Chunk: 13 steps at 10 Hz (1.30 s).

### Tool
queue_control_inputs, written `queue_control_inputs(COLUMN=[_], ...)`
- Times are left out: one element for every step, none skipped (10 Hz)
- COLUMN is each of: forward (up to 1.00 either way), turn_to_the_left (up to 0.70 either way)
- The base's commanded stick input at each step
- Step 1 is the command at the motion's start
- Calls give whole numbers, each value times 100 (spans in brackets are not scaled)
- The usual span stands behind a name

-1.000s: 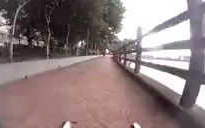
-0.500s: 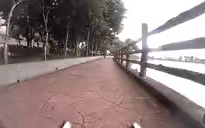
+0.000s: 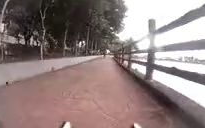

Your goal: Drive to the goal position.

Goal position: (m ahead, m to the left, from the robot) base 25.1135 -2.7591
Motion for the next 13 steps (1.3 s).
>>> queue_control_inputs(forward=[70,70,70,70,70,70,70,70,70,70,70,70,70], turn_to_the_left=[0,0,0,0,0,-11,-29,-32,-32,0,0,0,0])
